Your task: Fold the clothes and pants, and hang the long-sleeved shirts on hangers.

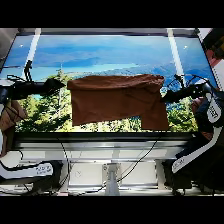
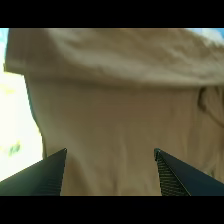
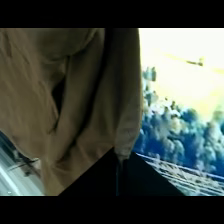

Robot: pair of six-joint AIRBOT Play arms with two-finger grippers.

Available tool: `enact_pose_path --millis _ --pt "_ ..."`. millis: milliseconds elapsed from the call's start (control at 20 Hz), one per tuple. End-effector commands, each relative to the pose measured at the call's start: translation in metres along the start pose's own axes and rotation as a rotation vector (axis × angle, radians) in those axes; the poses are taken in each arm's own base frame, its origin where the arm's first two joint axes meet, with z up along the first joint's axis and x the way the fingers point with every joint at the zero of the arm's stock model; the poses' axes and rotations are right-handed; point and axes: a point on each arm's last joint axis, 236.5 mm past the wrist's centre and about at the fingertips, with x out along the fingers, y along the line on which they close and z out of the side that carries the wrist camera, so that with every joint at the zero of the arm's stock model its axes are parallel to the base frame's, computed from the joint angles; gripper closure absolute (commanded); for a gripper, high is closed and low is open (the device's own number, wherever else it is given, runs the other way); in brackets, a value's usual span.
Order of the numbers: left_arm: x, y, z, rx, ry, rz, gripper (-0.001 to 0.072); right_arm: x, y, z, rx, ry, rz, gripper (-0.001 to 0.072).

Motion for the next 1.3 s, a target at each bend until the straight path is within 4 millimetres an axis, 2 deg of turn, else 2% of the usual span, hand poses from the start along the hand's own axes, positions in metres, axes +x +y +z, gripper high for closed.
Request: enact_pose_path --millis 0,100,150,400,500,750,900,1000,1200,1250 --pt "-0.019 0.008 -0.043 -0.038 0.169 0.003 0.0082 -0.016 0.019 0.006 -0.066 -0.039 0.013 0.07" --pt "-0.021 0.025 -0.071 -0.074 0.25 0.071 0.0083 -0.028 0.024 0.015 -0.088 -0.085 -0.019 0.07" --pt "-0.017 0.025 -0.083 -0.1 0.264 0.061 0.0082 -0.033 0.025 0.02 -0.095 -0.109 -0.036 0.07" --pt "0.012 0.013 -0.158 -0.199 0.385 -0.054 0.0083 -0.046 0.034 0.026 -0.113 -0.151 -0.053 0.07" --pt "0.021 0.011 -0.18 -0.217 0.407 -0.069 0.0083 -0.046 0.035 0.026 -0.103 -0.152 -0.052 0.07" --pt "0.042 0.018 -0.204 -0.21 0.425 -0.009 0.0084 -0.046 0.037 0.024 -0.094 -0.143 -0.042 0.07" --pt "0.055 0.018 -0.212 -0.171 0.434 0.024 0.0085 -0.046 0.039 0.025 -0.093 -0.146 -0.036 0.0699" --pt "0.064 0.02 -0.21 -0.137 0.417 0.054 0.009 -0.046 0.04 0.025 -0.093 -0.146 -0.029 0.0699" --pt "0.077 0.013 -0.186 -0.15 0.306 0.036 0.0365 -0.046 0.044 0.023 -0.093 -0.14 -0.011 0.07" --pt "0.077 0.011 -0.182 -0.145 0.289 0.022 0.0483 -0.046 0.046 0.021 -0.095 -0.133 -0.006 0.0699"
